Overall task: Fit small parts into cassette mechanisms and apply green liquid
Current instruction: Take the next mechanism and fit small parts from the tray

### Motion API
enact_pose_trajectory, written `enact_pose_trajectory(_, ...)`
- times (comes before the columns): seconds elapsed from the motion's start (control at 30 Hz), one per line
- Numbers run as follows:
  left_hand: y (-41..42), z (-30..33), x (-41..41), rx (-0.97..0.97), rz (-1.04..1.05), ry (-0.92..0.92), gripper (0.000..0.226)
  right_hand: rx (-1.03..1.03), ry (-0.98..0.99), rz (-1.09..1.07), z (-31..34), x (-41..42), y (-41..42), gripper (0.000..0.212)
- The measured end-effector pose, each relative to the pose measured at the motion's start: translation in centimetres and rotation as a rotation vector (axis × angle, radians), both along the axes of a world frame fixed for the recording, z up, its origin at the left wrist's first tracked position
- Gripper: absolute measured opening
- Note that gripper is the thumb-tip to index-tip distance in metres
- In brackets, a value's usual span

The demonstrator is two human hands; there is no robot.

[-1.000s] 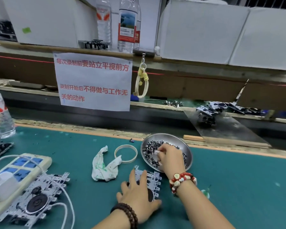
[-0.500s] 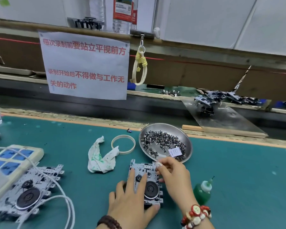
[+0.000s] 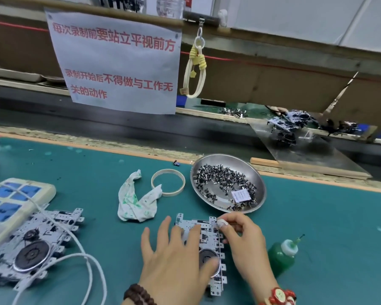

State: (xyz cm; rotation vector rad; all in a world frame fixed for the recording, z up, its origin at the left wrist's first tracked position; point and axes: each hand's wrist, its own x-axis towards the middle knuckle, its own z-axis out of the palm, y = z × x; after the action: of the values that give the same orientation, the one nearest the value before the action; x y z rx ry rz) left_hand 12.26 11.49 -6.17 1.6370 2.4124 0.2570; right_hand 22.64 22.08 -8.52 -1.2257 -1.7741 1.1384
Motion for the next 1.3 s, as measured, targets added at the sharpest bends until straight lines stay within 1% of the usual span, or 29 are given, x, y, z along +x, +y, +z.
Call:
enact_pose_trajectory(0.07, 0.9, 0.0, -1.0, 0.156, 0.018, 0.012, 0.051, -0.032, 0.011, -0.003, -0.4, 0.1, -0.2, 0.017)
enact_pose_trajectory(0.13, 2.0, -0.1, -1.9, 0.280, -0.001, -0.022, 0.041, -0.089, 0.033, -0.002, -0.8, 0.0, -0.4, 0.013)
enact_pose_trajectory(0.2, 3.2, -0.6, -2.6, 0.324, -0.033, -0.083, 0.037, -0.132, 0.054, 0.010, -1.0, 0.0, -0.5, 0.011)
enact_pose_trajectory(0.33, 4.2, -2.0, -2.6, 0.327, -0.055, -0.259, 0.031, -0.148, 0.076, 0.041, -1.1, 0.1, -0.4, 0.010)
enact_pose_trajectory(0.47, 4.2, -2.6, -2.1, 0.396, -0.012, -0.296, 0.026, -0.144, 0.099, 0.047, -1.3, 0.1, -0.5, 0.010)
enact_pose_trajectory(0.67, 4.2, -2.6, -1.8, 0.357, 0.037, -0.311, 0.021, -0.137, 0.105, 0.016, -1.3, -0.1, -0.5, 0.012)
enact_pose_trajectory(0.87, 4.1, -2.1, -1.9, 0.365, 0.035, -0.338, 0.004, -0.130, 0.096, -0.003, -1.1, -0.2, -0.6, 0.014)
enact_pose_trajectory(1.13, 4.6, -1.9, -1.9, 0.327, 0.026, -0.369, 0.014, -0.129, 0.071, 0.022, -0.9, -0.1, -0.7, 0.010)
enact_pose_trajectory(1.3, 4.5, -1.9, -2.0, 0.332, 0.031, -0.413, 0.017, -0.109, 0.035, 0.033, -0.8, -0.1, -0.6, 0.009)
